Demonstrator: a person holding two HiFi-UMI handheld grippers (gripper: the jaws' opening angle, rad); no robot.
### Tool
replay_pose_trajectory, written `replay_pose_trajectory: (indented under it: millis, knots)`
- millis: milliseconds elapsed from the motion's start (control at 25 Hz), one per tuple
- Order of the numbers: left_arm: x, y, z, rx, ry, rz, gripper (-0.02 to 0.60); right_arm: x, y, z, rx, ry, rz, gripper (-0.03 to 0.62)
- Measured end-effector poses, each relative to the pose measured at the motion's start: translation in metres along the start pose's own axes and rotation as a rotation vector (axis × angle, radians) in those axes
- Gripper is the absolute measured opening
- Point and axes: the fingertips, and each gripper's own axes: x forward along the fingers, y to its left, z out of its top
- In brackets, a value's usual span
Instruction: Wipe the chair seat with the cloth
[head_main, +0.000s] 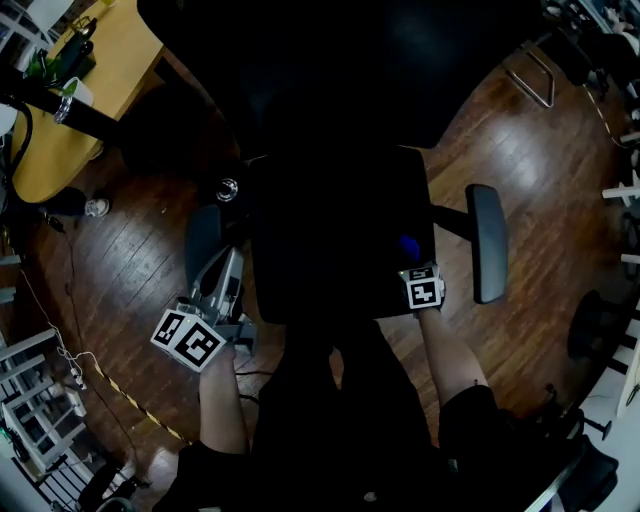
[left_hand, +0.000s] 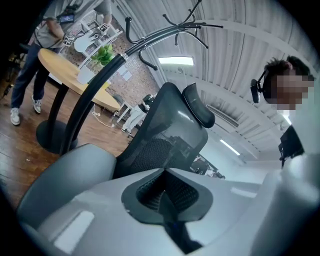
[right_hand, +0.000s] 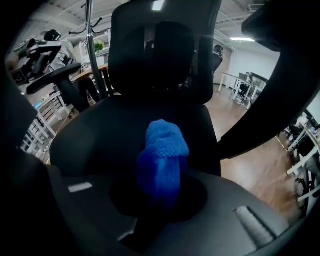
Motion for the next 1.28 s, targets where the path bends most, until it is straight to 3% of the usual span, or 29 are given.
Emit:
replay_pose_trajectory:
  millis: [320, 440, 560, 760, 880, 1040, 1280]
  knots:
    - [0.01, -0.029, -0.01, 0.018, 0.008, -0.021, 0.0, -0.01, -0.014, -0.006, -0.008, 0.004, -0.008, 0.038]
    - [0.008, -0.029, -0.008, 0.01, -0.005, -0.019, 0.0, -0.011, 0.002, 0.007, 0.022, -0.009, 0.004, 0.038]
    - [0.0, -0.03, -0.01, 0.006, -0.016, -0.007, 0.0, -0.008, 0.063, 0.028, -0.019, -0.044, 0.142, 0.038]
    - [-0.01, -0.025, -0.003, -0.003, -0.044, 0.01, 0.0, 0.006, 0.204, 0.056, -0.078, -0.052, 0.42, 0.038]
    - [-0.018, -0.024, 0.002, -0.002, -0.058, 0.013, 0.0, 0.008, 0.273, 0.062, -0.086, -0.037, 0.534, 0.038]
    - [-0.029, -0.021, 0.004, -0.004, -0.068, 0.023, 0.0, 0.007, 0.332, 0.047, -0.142, 0.026, 0.618, 0.038]
    - [-0.033, -0.005, 0.005, -0.018, -0.064, 0.031, 0.0, 0.015, 0.338, 0.037, -0.205, 0.013, 0.619, 0.038]
